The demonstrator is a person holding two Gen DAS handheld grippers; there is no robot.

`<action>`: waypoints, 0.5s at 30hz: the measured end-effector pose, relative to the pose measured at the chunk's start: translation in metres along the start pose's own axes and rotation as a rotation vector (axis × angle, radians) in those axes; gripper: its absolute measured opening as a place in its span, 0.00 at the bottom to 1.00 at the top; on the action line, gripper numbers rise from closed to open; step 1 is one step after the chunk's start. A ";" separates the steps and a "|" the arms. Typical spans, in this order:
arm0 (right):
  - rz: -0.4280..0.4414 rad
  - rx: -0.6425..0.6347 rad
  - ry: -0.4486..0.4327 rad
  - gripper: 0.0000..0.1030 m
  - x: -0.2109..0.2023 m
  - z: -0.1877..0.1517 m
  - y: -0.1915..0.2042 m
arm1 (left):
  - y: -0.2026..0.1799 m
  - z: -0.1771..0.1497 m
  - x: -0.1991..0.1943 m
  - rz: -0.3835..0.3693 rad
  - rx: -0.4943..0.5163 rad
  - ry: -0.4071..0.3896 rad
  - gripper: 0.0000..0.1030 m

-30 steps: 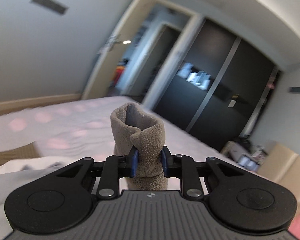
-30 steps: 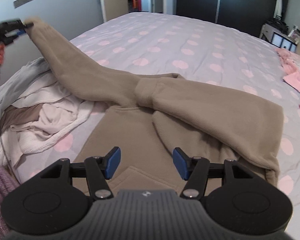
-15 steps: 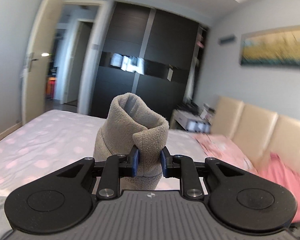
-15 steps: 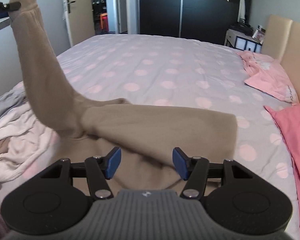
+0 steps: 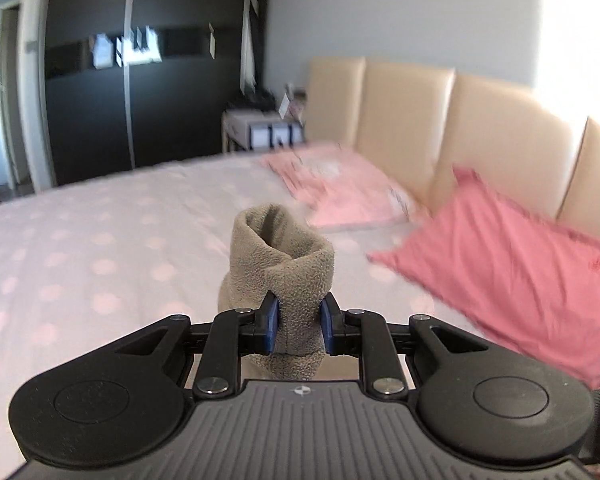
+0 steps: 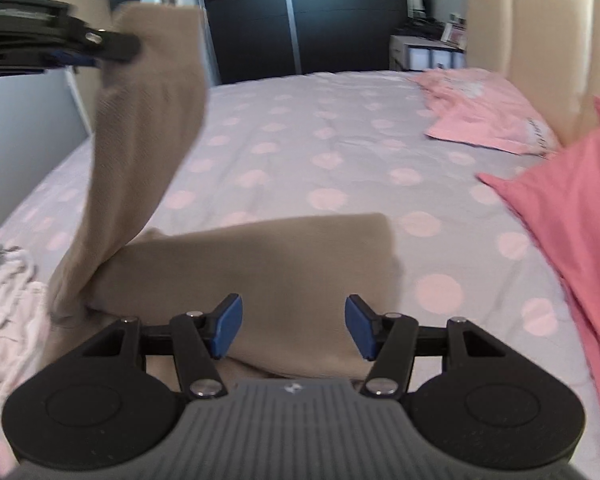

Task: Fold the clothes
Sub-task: 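Lift the sleeve with the left tool and carry it over the hoodie body, then lay the sleeve on the hoodie body and open the left tool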

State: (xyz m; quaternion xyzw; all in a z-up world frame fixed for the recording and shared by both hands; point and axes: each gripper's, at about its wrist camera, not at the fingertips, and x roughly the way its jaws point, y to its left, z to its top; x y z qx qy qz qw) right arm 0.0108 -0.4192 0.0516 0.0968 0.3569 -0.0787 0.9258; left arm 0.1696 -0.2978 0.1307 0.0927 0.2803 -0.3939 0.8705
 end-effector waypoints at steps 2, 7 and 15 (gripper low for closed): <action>-0.042 0.007 0.017 0.59 0.009 -0.003 -0.012 | -0.018 -0.011 0.033 0.000 0.037 0.045 0.18; -0.078 0.045 0.055 0.58 0.031 -0.012 -0.042 | -0.045 -0.048 0.103 -0.018 0.099 0.164 0.18; -0.104 0.065 0.208 0.41 0.076 -0.028 -0.069 | -0.082 -0.087 0.167 -0.059 0.203 0.322 0.18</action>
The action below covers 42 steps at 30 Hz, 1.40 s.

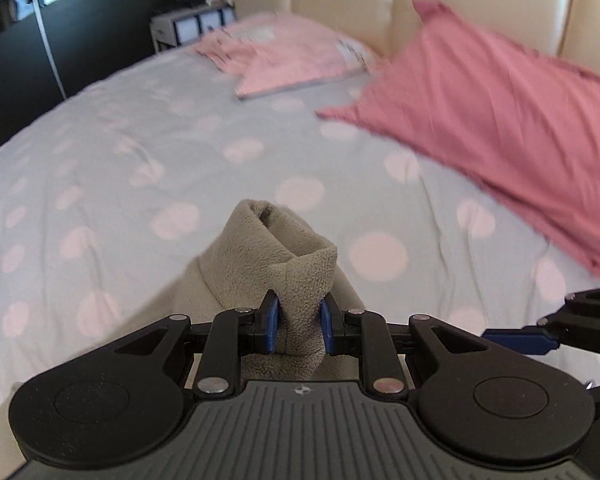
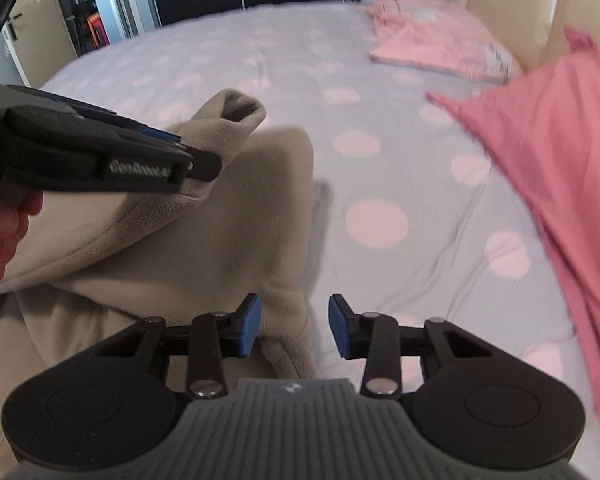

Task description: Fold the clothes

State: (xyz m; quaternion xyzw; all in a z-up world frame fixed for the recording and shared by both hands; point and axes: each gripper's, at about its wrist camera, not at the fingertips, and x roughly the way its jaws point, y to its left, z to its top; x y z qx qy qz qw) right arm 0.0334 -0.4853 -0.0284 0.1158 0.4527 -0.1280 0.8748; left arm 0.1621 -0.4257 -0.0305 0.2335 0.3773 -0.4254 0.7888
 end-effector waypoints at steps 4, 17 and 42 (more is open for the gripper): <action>-0.038 -0.004 0.040 0.41 0.016 -0.003 -0.008 | -0.009 -0.004 0.027 -0.018 0.028 0.077 0.18; -0.066 -0.005 0.063 0.43 0.023 -0.007 -0.007 | 0.017 -0.020 0.041 -0.211 -0.143 0.094 0.41; 0.065 0.138 -0.088 0.55 0.033 0.017 0.025 | 0.247 -0.269 -0.185 0.189 -0.423 -0.069 0.53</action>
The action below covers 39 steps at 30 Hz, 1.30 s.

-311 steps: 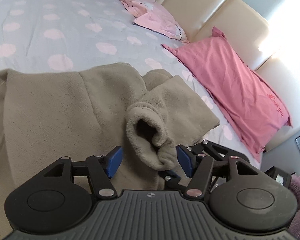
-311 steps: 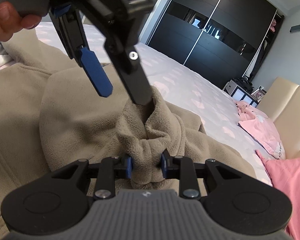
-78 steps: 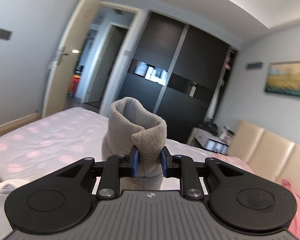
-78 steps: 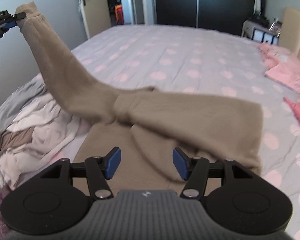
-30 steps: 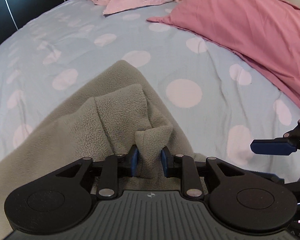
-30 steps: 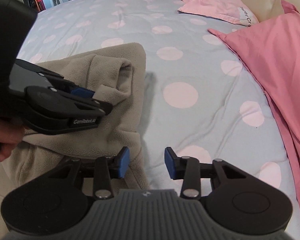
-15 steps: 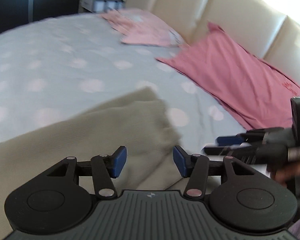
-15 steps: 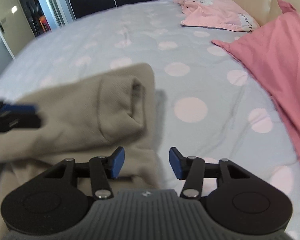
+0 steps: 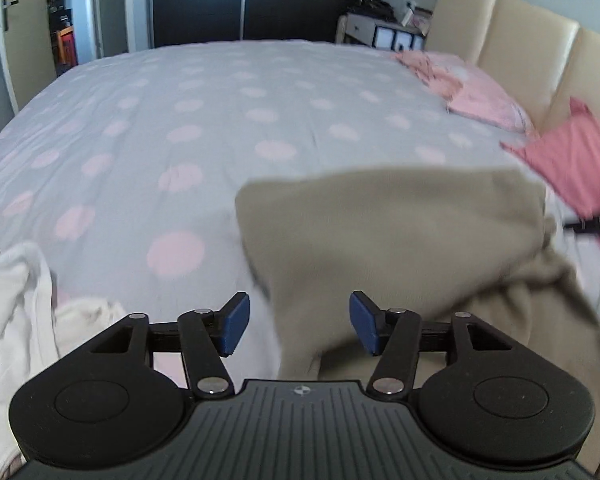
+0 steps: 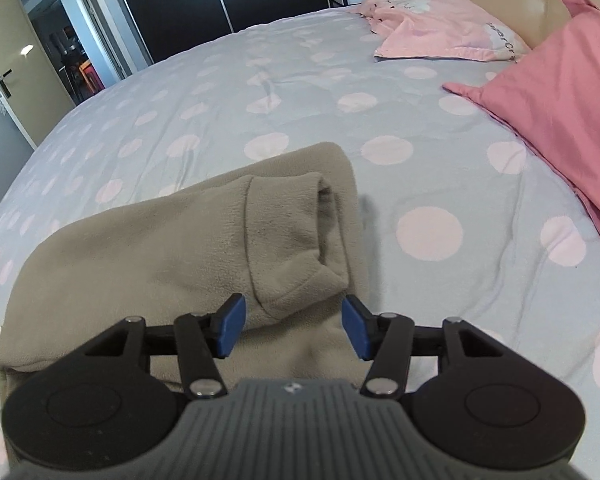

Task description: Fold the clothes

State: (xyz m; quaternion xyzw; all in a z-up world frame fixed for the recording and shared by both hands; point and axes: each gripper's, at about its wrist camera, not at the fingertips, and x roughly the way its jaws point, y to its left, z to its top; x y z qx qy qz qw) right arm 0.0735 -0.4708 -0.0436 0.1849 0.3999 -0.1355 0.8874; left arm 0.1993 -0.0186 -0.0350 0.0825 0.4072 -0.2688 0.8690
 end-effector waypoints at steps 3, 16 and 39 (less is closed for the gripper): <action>-0.006 -0.004 -0.016 0.55 0.007 0.003 0.000 | -0.014 -0.012 0.016 0.007 0.110 0.047 0.53; -0.011 0.101 -0.012 0.63 0.047 0.008 -0.006 | -0.045 -0.027 0.067 0.080 0.276 0.064 0.43; 0.017 0.069 0.058 0.18 0.032 -0.009 0.006 | 0.006 -0.027 0.069 0.165 0.086 0.085 0.09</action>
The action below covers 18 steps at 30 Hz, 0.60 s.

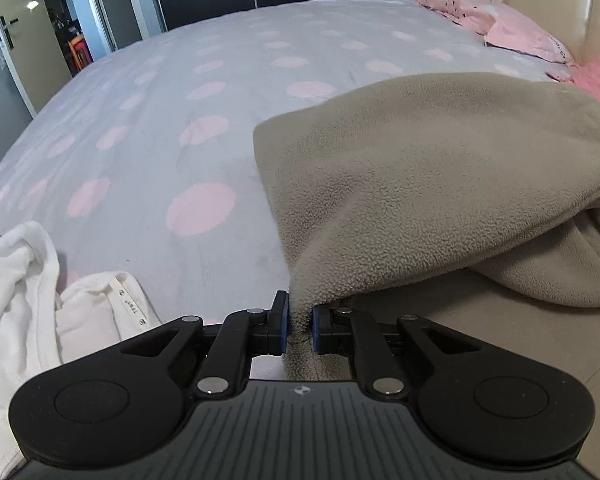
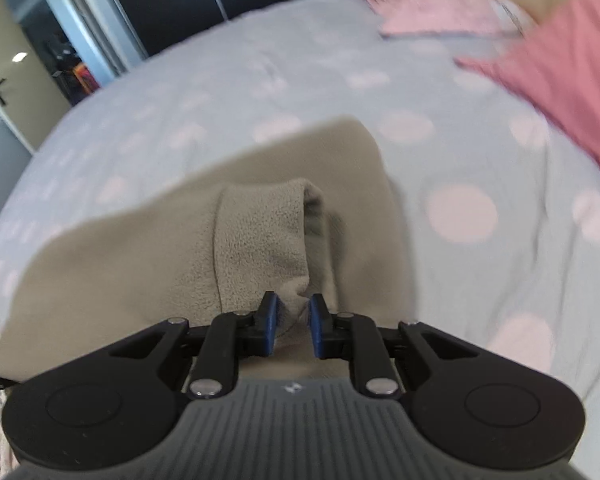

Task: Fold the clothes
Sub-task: 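Open both tools and release the hoodie fabric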

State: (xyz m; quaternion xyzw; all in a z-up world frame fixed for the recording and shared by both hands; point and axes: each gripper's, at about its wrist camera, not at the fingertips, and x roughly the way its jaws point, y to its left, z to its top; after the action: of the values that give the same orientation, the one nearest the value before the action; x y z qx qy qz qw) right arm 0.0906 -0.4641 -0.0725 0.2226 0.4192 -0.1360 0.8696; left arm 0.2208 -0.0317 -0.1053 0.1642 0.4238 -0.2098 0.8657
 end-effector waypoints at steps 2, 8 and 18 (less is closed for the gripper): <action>-0.011 0.000 0.017 0.18 0.008 -0.007 -0.003 | 0.002 0.000 0.002 -0.003 -0.005 0.011 0.10; -0.042 -0.030 -0.021 0.29 -0.006 -0.004 0.001 | 0.006 0.002 -0.009 -0.018 -0.021 0.018 0.20; 0.038 -0.146 -0.211 0.30 -0.052 0.001 0.023 | 0.007 0.024 -0.071 -0.156 -0.072 -0.170 0.47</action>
State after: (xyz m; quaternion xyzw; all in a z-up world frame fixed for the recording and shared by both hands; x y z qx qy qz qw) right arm 0.0694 -0.4422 -0.0242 0.1511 0.3300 -0.1113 0.9251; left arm 0.2012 -0.0208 -0.0333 0.0812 0.3678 -0.2742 0.8848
